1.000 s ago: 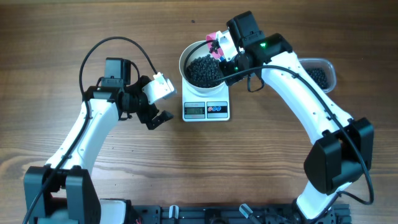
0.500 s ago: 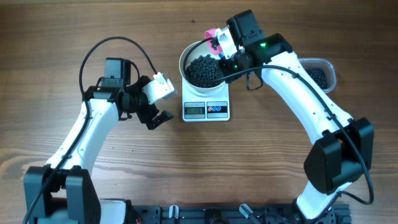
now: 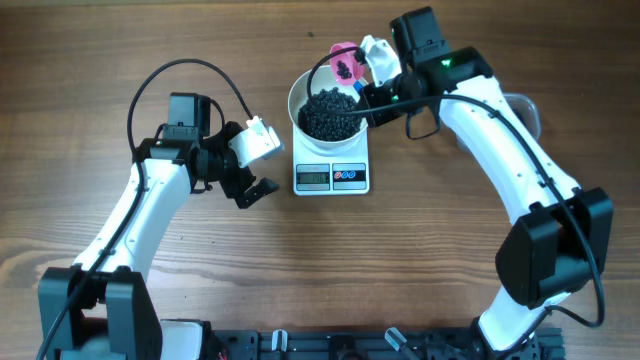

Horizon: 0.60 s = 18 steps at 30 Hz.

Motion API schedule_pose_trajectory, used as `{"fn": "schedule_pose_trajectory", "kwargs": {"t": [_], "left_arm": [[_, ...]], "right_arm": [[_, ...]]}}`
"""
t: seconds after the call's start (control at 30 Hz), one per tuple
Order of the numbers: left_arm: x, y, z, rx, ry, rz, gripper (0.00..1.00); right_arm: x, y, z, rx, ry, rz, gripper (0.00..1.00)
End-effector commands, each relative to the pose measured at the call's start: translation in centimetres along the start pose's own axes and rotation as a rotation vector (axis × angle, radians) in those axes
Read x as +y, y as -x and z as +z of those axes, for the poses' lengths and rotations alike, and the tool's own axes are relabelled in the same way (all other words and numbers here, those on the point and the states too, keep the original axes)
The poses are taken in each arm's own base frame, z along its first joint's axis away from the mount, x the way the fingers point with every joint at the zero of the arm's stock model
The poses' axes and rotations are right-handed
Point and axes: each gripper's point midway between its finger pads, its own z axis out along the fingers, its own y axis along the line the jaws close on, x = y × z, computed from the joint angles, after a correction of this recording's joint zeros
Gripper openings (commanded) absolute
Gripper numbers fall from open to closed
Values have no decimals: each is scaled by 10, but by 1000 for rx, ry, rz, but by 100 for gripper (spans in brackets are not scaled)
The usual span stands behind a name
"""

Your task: Scoop item into bowl and weigh 150g on scale

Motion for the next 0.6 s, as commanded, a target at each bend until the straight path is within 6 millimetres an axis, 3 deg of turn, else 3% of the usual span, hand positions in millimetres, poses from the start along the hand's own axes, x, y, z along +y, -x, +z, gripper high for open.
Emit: {"fn": "schedule_pose_trajectory", "kwargs": {"t": [0.0, 0.57], "left_arm": [[-2, -2, 3, -5, -17, 0, 100], [-2, -2, 3, -5, -17, 0, 100]], "right_arm": [[6, 3, -9, -21, 41, 15, 4], [7, 1, -9, -13, 43, 16, 4]]}}
